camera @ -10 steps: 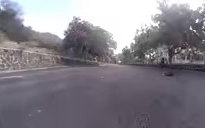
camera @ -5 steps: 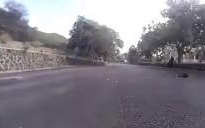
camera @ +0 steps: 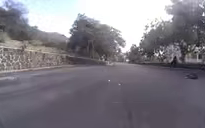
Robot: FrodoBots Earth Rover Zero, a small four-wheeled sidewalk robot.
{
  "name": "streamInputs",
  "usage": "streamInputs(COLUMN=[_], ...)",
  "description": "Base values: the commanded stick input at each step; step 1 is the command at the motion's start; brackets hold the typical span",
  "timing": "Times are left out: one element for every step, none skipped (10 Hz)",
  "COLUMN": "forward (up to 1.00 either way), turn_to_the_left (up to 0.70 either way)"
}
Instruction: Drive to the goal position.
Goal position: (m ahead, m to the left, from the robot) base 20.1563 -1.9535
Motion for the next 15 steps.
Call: streamInputs(forward=[0.85, 0.85, 0.85, 0.85, 0.85, 0.85, 0.85, 0.85, 0.85, 0.85, 0.85, 0.85, 0.85, 0.85, 0.85], turn_to_the_left=[0.0, 0.0, 0.0, 0.0, 0.0, 0.0, 0.0, 0.0, 0.0, 0.0, 0.0, 0.0, 0.0, -0.32, -0.18])
